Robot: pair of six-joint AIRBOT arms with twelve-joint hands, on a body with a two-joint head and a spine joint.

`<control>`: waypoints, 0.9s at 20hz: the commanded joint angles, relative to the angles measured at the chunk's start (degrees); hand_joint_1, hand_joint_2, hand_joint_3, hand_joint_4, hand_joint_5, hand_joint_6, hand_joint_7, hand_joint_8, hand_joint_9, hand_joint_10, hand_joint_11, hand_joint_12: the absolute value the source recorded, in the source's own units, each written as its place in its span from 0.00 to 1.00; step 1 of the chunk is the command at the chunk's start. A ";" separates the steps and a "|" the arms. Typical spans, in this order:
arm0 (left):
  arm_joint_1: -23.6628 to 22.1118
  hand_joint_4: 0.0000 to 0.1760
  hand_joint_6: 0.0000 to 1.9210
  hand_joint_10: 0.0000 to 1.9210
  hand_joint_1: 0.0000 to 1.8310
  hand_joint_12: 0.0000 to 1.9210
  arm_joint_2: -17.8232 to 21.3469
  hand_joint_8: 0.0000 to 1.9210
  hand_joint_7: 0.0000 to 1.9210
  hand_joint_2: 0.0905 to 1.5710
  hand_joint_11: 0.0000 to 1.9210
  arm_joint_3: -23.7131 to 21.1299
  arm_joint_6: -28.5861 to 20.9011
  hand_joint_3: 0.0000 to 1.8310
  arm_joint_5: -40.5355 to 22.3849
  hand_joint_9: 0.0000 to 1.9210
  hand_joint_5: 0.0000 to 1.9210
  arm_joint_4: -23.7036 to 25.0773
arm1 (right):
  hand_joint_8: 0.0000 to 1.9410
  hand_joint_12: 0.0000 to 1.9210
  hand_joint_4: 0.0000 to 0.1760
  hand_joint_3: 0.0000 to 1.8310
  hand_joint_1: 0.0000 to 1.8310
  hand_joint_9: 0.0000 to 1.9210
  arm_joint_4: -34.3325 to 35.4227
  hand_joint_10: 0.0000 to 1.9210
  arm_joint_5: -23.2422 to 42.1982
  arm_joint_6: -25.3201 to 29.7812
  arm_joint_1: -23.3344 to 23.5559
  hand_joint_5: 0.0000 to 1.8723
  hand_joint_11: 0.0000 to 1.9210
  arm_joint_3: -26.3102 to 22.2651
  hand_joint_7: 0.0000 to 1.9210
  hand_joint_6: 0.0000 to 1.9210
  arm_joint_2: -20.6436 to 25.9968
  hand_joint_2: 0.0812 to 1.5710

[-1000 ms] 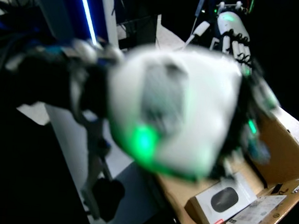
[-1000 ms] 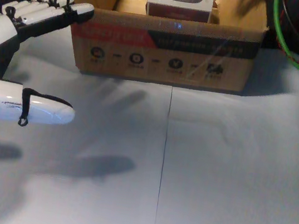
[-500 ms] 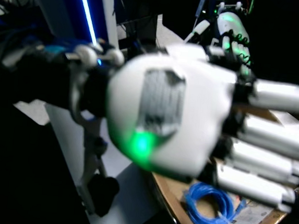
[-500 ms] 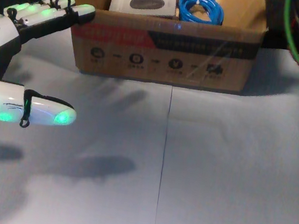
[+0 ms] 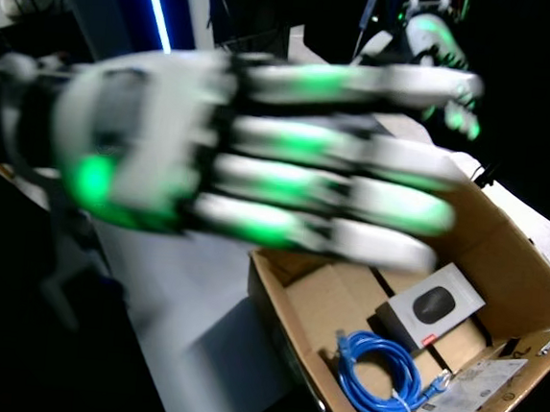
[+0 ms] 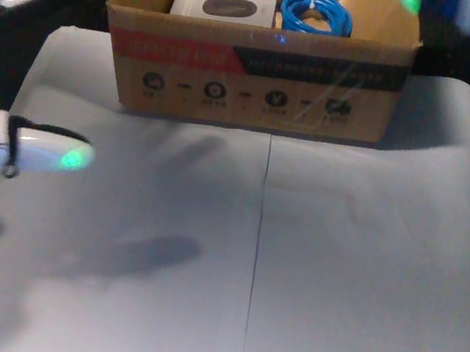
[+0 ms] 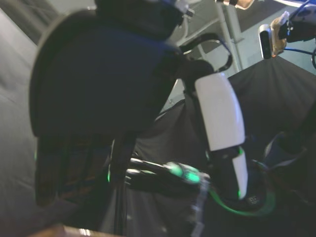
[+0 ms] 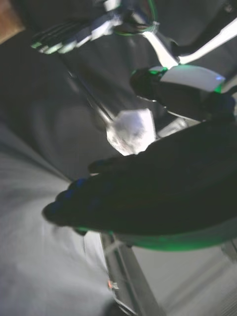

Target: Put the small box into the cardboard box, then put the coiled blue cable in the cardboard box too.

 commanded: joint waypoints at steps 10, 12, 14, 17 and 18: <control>15.16 1.00 0.00 0.00 0.27 0.00 3.76 0.00 0.00 0.50 0.00 -7.29 2.37 0.00 -25.90 0.00 0.00 -12.47 | 0.00 0.00 1.00 0.00 0.22 0.00 25.51 0.00 45.93 22.35 -41.99 0.00 0.00 -10.50 0.00 0.00 2.77 0.53; 17.99 1.00 0.00 0.00 0.23 0.00 3.76 0.00 0.00 0.54 0.00 -8.69 2.38 0.01 -28.78 0.00 0.00 -14.05 | 0.00 0.00 1.00 0.00 0.26 0.00 27.70 0.00 47.69 22.77 -46.39 0.00 0.00 -12.51 0.00 0.00 3.57 0.54; 20.09 1.00 0.00 0.00 0.19 0.00 3.77 0.00 0.00 0.55 0.00 -9.47 2.38 0.01 -30.70 0.00 0.00 -15.53 | 0.00 0.00 1.00 0.01 0.26 0.00 27.84 0.00 47.69 22.77 -47.53 0.00 0.00 -13.13 0.00 0.00 4.64 0.56; 21.92 1.00 0.00 0.00 0.08 0.00 3.80 0.00 0.00 0.57 0.00 -10.07 2.37 0.01 -32.78 0.00 0.00 -17.90 | 0.00 0.00 1.00 0.00 0.24 0.00 27.38 0.00 47.69 22.76 -47.70 0.00 0.00 -13.31 0.00 0.00 5.89 0.55; 21.94 1.00 0.00 0.00 0.06 0.00 3.79 0.00 0.00 0.57 0.00 -10.06 2.37 0.01 -32.82 0.00 0.00 -18.22 | 0.00 0.00 1.00 0.00 0.25 0.00 27.19 0.00 47.69 22.76 -47.70 0.00 0.00 -13.30 0.00 0.00 6.19 0.54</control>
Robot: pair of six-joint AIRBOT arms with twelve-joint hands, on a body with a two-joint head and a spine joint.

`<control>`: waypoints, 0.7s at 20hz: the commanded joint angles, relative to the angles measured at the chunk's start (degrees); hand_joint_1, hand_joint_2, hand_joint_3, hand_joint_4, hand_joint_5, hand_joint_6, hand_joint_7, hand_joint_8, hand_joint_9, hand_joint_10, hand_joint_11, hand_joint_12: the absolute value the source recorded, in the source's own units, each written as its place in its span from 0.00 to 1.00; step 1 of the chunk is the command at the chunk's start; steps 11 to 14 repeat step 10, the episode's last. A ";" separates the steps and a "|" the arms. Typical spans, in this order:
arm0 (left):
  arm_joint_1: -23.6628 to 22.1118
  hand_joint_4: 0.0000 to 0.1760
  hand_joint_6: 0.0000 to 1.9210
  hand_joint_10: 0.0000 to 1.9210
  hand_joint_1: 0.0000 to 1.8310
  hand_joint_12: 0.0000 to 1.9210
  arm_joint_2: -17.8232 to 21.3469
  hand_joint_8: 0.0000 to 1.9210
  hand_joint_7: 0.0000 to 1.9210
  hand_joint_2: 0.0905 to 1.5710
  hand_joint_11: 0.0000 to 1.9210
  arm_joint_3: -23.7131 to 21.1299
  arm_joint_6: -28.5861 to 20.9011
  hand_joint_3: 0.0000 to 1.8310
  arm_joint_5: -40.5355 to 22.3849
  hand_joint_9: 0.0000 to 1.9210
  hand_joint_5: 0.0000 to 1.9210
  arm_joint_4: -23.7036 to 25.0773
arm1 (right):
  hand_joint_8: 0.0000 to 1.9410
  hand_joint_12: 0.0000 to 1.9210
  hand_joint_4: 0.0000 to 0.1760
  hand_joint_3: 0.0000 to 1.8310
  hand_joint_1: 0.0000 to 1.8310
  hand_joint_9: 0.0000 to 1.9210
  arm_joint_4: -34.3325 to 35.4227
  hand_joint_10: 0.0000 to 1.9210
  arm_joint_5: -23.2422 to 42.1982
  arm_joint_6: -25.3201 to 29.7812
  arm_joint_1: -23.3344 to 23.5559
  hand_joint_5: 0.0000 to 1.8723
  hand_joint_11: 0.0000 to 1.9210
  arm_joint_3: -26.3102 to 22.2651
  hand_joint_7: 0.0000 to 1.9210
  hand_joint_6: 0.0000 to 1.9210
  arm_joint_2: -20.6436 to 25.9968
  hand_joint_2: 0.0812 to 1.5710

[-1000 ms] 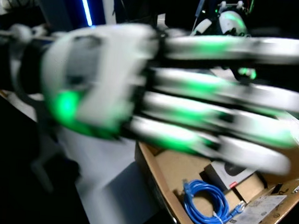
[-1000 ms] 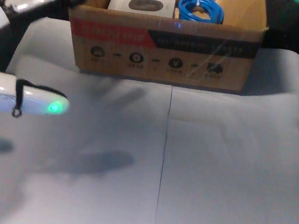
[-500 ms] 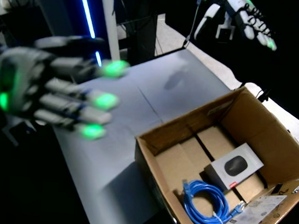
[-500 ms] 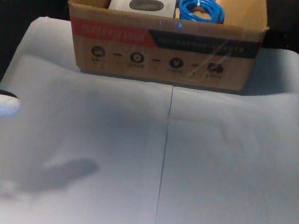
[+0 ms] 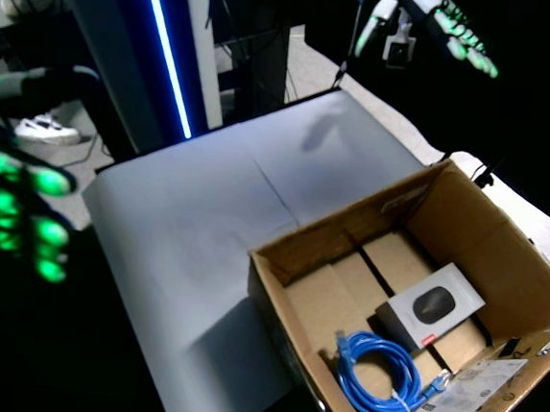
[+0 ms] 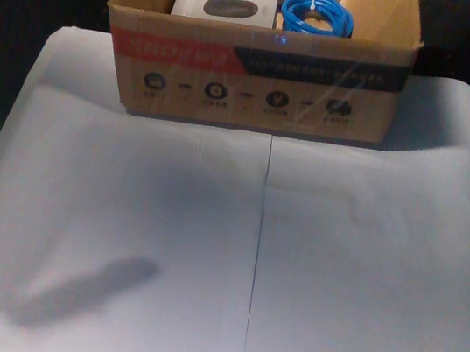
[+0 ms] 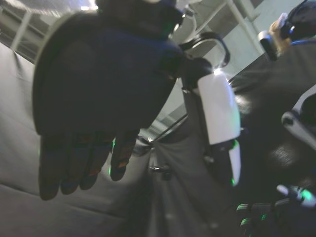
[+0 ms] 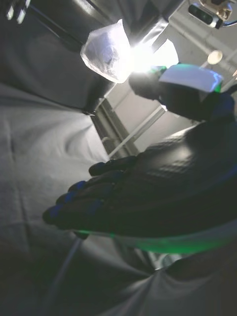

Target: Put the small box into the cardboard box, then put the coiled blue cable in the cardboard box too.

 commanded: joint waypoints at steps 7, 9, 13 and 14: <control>-0.21 1.00 0.00 0.00 0.00 0.00 0.02 0.00 0.00 0.60 0.00 0.26 -0.10 0.01 -7.61 0.00 0.00 -0.01 | 0.00 0.00 1.00 0.00 0.25 0.00 -1.07 0.00 7.09 0.51 0.56 0.00 0.00 0.14 0.00 0.00 1.19 0.52; -0.22 1.00 0.00 0.00 0.00 0.00 -0.04 0.00 0.00 0.60 0.00 0.28 -0.10 0.00 -7.69 0.00 0.00 0.01 | 0.00 0.00 1.00 0.00 0.24 0.00 -1.33 0.00 7.08 0.51 0.77 0.00 0.00 0.16 0.00 0.00 1.18 0.52; -0.22 1.00 0.00 0.00 0.00 0.00 -0.06 0.00 0.00 0.60 0.00 0.30 -0.10 0.00 -7.69 0.00 0.00 0.08 | 0.00 0.00 1.00 0.00 0.24 0.00 -1.41 0.00 7.08 0.51 0.85 0.00 0.00 0.16 0.00 0.00 1.15 0.52; -0.22 1.00 0.00 0.00 0.00 0.00 -0.06 0.00 0.00 0.60 0.00 0.30 -0.10 0.00 -7.69 0.00 0.00 0.08 | 0.00 0.00 1.00 0.00 0.24 0.00 -1.41 0.00 7.08 0.51 0.85 0.00 0.00 0.16 0.00 0.00 1.15 0.52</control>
